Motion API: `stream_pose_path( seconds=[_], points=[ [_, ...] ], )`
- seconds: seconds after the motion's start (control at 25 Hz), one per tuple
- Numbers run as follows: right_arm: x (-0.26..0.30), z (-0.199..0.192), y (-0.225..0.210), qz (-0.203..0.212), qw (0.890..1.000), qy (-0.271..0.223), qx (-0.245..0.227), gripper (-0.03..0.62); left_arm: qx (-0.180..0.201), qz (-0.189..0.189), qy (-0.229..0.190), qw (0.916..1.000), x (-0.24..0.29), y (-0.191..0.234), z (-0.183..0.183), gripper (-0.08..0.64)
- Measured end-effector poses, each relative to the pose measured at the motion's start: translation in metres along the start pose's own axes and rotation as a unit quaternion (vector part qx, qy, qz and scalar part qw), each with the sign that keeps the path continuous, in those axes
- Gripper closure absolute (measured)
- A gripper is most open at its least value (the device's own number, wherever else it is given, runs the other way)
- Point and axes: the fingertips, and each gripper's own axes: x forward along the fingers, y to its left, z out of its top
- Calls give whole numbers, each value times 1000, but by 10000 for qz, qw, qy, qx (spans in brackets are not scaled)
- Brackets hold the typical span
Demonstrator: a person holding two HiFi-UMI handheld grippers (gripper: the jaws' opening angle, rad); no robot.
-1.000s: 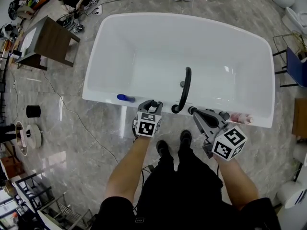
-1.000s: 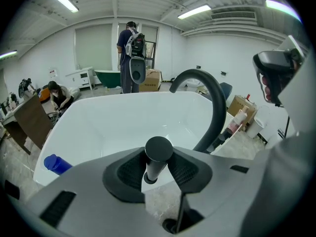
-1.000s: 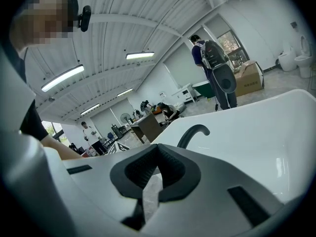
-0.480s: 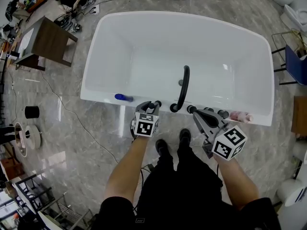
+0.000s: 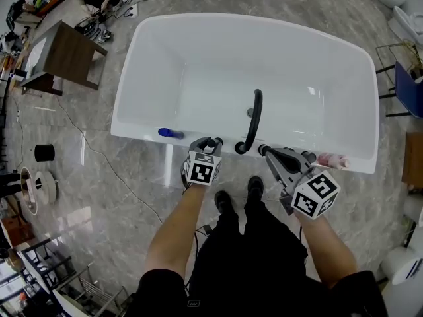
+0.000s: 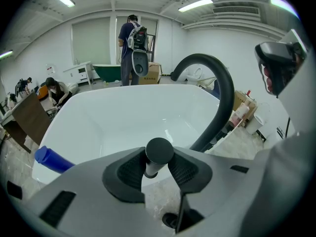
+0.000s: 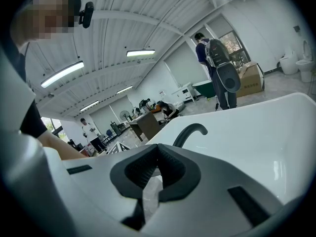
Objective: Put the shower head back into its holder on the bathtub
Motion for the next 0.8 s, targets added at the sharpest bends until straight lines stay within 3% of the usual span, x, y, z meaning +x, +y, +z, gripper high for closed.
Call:
stream_pose_path(
  seconds=[0.32,0.48,0.8],
  points=[
    [0,2,2,21,9999,-68,88,578,42,19,-85,10000,5,-2,3,405],
    [7,0,12,82,9999,-90,61,578,158,-22,-169,9997,-1,4,1,319],
    [5,13,21,117,9997,-216,9,578,302,24,-158,9994,-23,8,14,293]
  ],
)
